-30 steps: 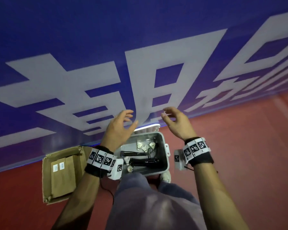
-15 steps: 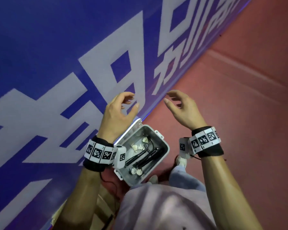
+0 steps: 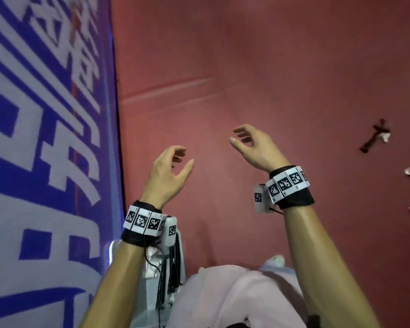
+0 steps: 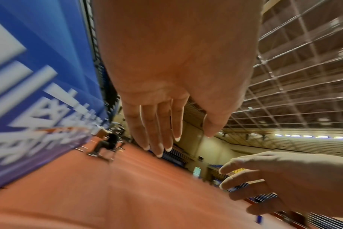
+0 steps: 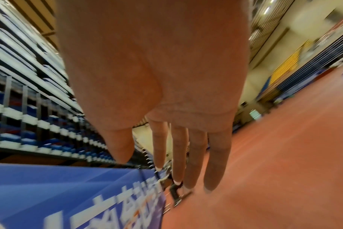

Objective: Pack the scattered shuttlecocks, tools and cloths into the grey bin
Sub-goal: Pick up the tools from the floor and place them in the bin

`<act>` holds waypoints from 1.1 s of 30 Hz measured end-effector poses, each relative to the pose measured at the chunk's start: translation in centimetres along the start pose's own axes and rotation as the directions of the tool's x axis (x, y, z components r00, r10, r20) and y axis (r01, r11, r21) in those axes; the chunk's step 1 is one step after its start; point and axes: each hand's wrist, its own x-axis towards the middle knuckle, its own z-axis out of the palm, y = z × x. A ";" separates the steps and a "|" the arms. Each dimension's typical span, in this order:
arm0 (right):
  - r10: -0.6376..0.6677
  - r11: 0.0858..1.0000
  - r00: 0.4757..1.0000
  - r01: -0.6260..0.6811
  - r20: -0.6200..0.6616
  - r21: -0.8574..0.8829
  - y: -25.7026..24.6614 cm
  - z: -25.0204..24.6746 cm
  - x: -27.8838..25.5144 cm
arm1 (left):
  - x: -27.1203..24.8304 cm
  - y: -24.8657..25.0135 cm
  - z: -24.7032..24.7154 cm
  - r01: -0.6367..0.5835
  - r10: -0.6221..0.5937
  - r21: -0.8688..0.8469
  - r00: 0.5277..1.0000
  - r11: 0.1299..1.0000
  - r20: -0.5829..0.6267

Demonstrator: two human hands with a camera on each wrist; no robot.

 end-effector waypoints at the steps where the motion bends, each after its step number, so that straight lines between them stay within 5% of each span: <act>1: 0.043 0.999 0.997 -0.042 -0.057 0.006 2.1 -3.3 -0.8 | 1.7 2.4 2.6 -0.050 0.050 -0.005 0.997 0.999 0.054; 8: 0.282 0.958 0.889 -0.283 -0.361 0.051 16.8 -22.0 -7.7 | 8.1 18.7 20.2 -0.339 0.344 -0.070 0.889 0.938 0.303; 14: 0.463 0.881 0.704 -0.432 -0.538 0.193 27.4 -33.3 -15.9 | 9.3 30.8 33.2 -0.492 0.487 -0.117 0.745 0.863 0.456; 20: 0.598 0.790 0.500 -0.502 -0.626 0.352 36.1 -39.5 -20.6 | 11.8 38.0 43.4 -0.578 0.559 -0.174 0.598 0.797 0.575; 26: 0.641 0.742 0.401 -0.540 -0.654 0.397 44.3 -46.0 -18.7 | 18.5 42.7 54.8 -0.593 0.575 -0.207 0.539 0.778 0.616; 33: 0.663 0.709 0.339 -0.570 -0.668 0.415 53.5 -56.9 -10.1 | 31.7 49.4 68.0 -0.588 0.558 -0.210 0.508 0.781 0.656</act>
